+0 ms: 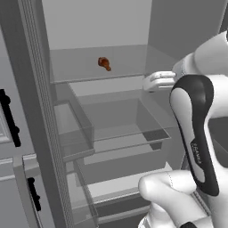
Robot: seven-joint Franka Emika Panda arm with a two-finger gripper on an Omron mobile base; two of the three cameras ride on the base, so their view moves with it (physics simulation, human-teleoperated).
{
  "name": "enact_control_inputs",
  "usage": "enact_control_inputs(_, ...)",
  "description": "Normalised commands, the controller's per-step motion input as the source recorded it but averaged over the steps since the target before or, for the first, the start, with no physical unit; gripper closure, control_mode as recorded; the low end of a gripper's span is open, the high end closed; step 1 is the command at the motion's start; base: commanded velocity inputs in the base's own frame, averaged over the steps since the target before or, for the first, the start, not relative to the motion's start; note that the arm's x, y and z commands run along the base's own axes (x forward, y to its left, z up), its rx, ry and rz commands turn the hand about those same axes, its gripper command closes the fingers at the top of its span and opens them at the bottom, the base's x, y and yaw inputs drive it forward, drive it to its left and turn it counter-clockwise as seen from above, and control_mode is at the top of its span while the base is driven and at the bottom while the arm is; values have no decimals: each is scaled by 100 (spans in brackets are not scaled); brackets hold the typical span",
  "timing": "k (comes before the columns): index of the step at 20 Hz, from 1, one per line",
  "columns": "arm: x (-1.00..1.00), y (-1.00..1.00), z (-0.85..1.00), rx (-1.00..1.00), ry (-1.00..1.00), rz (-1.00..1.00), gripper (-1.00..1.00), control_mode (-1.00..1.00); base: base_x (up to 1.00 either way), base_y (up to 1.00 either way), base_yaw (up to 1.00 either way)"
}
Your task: Place one mushroom and one chicken drumstick in each tupperware on the nearby counter, to pack two identical lunches.
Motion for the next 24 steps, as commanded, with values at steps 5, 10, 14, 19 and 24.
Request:
enact_control_inputs(5,87,23,-20,0,-6,7,-100,-100,0,0,0)
enact_control_inputs(10,81,33,-1,0,-3,5,-100,-100,0,0,0)
enact_control_inputs(14,67,35,2,0,2,1,-100,-100,0,0,0)
enact_control_inputs(19,76,35,0,0,8,0,-100,-100,0,0,0)
enact_control_inputs(24,85,25,0,0,10,0,-100,-100,0,0,0)
